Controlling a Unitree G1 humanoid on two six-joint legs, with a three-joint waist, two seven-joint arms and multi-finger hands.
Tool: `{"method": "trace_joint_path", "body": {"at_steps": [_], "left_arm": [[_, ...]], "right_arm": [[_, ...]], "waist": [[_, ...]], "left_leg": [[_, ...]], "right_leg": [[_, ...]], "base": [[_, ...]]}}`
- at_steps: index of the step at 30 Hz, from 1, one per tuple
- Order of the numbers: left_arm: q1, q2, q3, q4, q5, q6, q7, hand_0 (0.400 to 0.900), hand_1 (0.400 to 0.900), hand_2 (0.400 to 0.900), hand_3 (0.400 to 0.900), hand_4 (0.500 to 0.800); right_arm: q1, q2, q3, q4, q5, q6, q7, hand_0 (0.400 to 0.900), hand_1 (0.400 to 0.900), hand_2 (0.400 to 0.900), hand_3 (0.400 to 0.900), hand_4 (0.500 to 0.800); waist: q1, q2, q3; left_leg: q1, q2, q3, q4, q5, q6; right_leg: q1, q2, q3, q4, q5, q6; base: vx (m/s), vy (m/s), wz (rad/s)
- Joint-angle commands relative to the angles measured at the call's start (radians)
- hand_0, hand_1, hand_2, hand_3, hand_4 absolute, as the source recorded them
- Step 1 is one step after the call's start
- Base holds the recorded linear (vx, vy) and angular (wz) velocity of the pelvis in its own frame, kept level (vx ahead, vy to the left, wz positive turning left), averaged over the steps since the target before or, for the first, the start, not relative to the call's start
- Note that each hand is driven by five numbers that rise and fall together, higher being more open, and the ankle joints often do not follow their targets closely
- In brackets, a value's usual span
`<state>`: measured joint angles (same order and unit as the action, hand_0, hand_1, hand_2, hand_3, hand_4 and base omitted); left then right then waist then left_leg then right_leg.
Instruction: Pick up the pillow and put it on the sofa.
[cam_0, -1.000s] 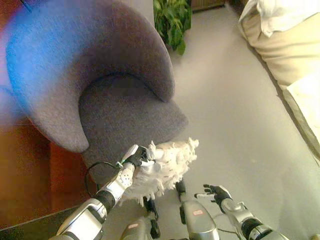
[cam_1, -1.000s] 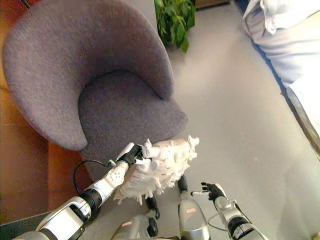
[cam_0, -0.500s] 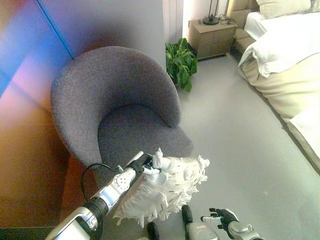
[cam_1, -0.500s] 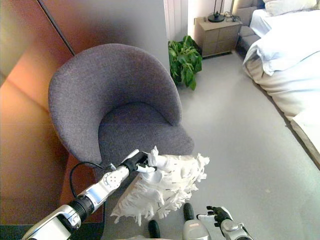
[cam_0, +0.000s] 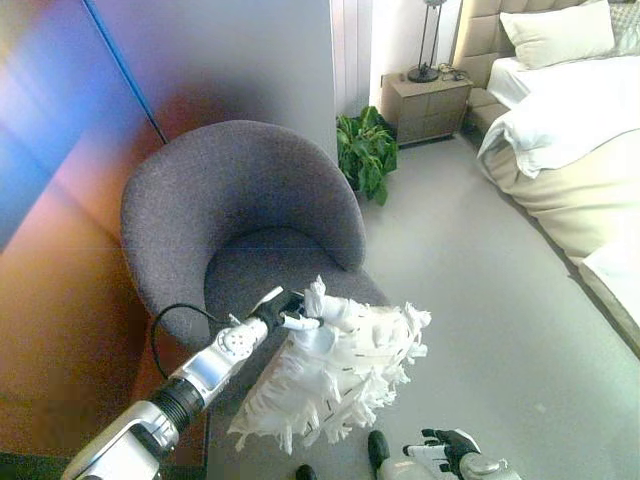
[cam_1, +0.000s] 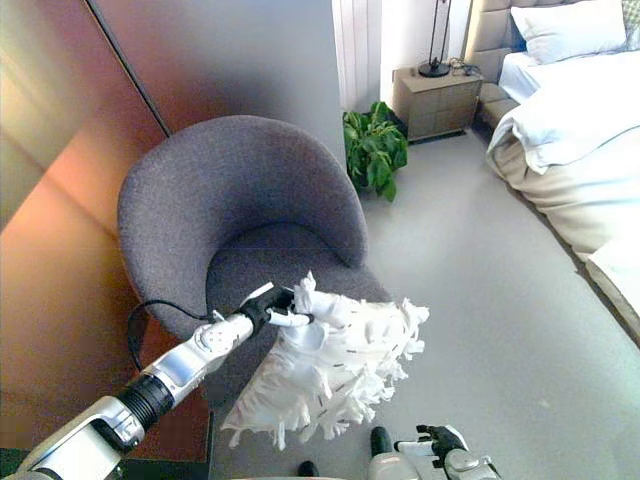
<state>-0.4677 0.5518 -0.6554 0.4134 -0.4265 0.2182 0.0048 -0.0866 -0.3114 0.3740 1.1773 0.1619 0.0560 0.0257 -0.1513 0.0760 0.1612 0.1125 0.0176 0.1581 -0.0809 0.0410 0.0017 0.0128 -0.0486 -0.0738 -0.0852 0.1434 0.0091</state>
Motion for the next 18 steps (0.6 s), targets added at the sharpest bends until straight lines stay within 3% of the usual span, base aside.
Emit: {"method": "trace_joint_path", "body": {"at_steps": [1,7,13,18], "left_arm": [[-0.330,0.052,0.215,-0.061,-0.179,-0.087,0.137,0.400,0.400,0.400,0.400,0.500],[-0.380,0.118,0.338,0.087,-0.311,-0.105,0.212,0.400,0.400,0.400,0.400,0.500],[-0.407,0.211,0.413,0.246,-0.325,-0.149,0.298,0.400,0.400,0.400,0.400,0.500],[-0.415,0.318,0.438,0.360,-0.301,-0.106,0.300,0.400,0.400,0.400,0.400,0.500]], "right_arm": [[0.036,-0.010,0.010,0.059,-0.019,-0.015,0.012,0.900,0.900,0.900,0.900,0.800],[0.056,-0.001,-0.004,0.091,-0.027,-0.026,0.015,0.900,0.900,0.900,0.900,0.800],[0.078,-0.008,-0.020,0.106,-0.031,-0.039,0.016,0.900,0.900,0.900,0.900,0.800],[0.091,-0.019,-0.030,0.118,-0.045,-0.053,0.019,0.900,0.900,0.900,0.900,0.800]], "waist": [[0.039,-0.036,-0.108],[0.046,-0.026,-0.137],[0.056,-0.018,-0.148],[0.063,-0.010,-0.149]], "left_leg": [[-0.015,0.001,-0.070,0.091,-0.099,-0.025],[-0.012,-0.007,-0.081,0.087,-0.099,-0.026],[-0.016,-0.014,-0.097,0.087,-0.098,-0.025],[-0.026,-0.018,-0.106,0.099,-0.100,-0.024]], "right_leg": [[0.036,-0.048,0.035,0.112,-0.157,0.094],[0.047,-0.045,0.030,0.100,-0.161,0.089],[0.056,-0.041,0.023,0.089,-0.164,0.085],[0.055,-0.040,0.018,0.093,-0.171,0.081]], "base": [[0.04,-0.014,0.00],[0.05,-0.013,0.00],[0.05,-0.003,0.06],[0.04,0.017,0.09]]}}
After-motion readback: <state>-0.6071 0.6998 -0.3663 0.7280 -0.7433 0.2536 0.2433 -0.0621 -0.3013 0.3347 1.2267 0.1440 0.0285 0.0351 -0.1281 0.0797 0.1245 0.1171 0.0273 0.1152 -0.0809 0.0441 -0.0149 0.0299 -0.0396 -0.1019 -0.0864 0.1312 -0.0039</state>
